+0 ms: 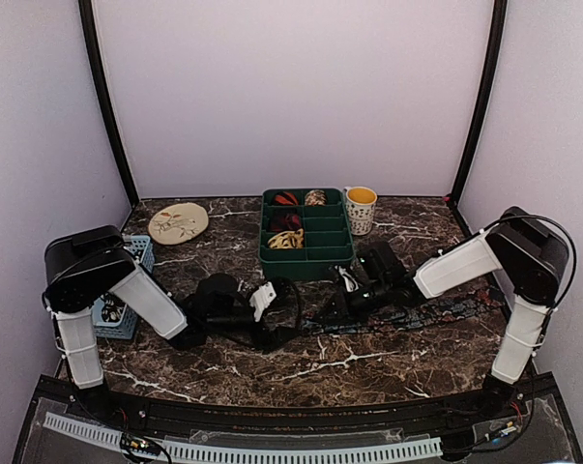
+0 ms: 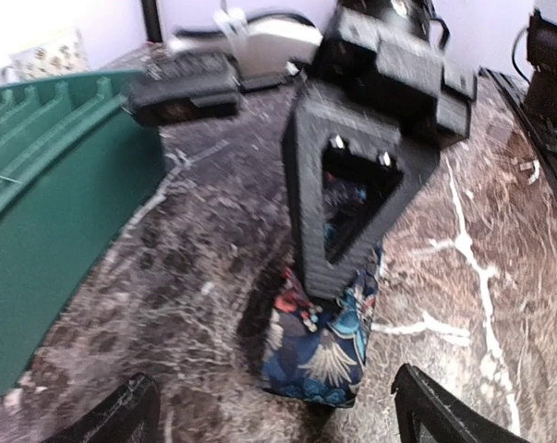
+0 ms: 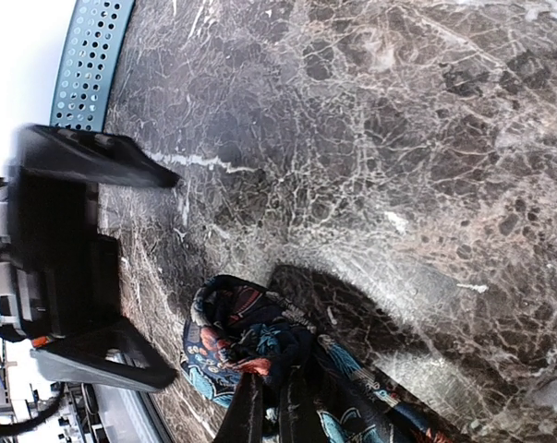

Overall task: Roll the ties
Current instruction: Roll the tie at the center of the board.

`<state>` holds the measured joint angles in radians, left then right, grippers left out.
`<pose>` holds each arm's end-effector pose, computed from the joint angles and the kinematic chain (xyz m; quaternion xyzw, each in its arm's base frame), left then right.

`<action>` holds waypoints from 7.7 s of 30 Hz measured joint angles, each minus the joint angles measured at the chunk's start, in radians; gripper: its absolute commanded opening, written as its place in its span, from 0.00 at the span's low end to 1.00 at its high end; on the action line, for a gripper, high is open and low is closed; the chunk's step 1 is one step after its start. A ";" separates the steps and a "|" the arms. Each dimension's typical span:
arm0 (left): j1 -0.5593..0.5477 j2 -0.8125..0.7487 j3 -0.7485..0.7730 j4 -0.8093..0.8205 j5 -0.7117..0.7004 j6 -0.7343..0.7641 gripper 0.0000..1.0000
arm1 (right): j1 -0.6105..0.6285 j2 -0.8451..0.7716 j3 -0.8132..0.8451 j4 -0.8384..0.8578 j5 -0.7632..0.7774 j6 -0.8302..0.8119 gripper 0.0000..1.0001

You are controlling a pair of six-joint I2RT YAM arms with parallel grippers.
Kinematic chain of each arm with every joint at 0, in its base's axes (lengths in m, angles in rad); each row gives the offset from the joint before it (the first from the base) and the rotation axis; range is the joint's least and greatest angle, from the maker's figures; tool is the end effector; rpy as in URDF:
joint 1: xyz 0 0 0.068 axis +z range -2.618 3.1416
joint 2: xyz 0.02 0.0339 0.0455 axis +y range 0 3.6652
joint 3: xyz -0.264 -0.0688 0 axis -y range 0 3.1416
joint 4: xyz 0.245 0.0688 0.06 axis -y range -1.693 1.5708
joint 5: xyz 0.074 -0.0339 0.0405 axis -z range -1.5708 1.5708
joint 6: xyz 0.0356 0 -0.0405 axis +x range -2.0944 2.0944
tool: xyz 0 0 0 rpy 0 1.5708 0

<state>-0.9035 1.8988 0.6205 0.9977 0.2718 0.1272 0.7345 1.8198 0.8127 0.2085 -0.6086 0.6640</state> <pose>0.2012 -0.2708 0.1161 0.4611 0.6487 -0.3257 0.5104 0.2377 0.2421 0.1204 -0.1439 0.8793 0.4437 0.0963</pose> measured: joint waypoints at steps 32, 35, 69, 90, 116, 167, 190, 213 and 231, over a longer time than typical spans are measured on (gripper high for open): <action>-0.018 0.224 0.186 0.005 0.142 0.102 0.21 | -0.044 -0.037 -0.094 0.047 -0.001 -0.040 0.43; -0.020 0.189 0.197 -0.088 0.135 0.142 0.21 | -0.044 -0.089 -0.088 -0.028 0.014 -0.051 0.48; -0.022 0.141 0.225 -0.248 0.101 0.210 0.55 | 0.028 -0.043 0.040 -0.192 0.006 -0.021 0.00; -0.023 0.192 0.216 -0.127 0.156 0.176 0.30 | -0.029 -0.018 -0.042 -0.132 -0.047 -0.021 0.01; -0.024 0.192 0.202 -0.114 0.158 0.185 0.27 | -0.072 -0.069 -0.029 -0.171 -0.077 -0.051 0.40; -0.034 0.227 0.242 -0.089 0.139 0.059 0.65 | -0.074 -0.024 -0.164 0.162 -0.109 0.103 0.00; -0.015 0.165 0.216 -0.210 0.176 0.180 0.24 | -0.085 -0.168 0.013 -0.091 -0.087 0.006 0.45; -0.011 0.151 0.199 -0.208 0.169 0.172 0.61 | 0.003 0.011 0.034 -0.100 -0.070 0.012 0.00; -0.057 0.229 0.277 -0.133 0.120 0.127 0.64 | -0.053 0.030 -0.069 0.110 -0.180 0.083 0.00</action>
<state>-0.9607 2.1273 0.8970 0.8650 0.3920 0.2543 0.6815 1.8500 0.7437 0.3183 -0.7891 0.7467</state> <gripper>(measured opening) 0.710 0.023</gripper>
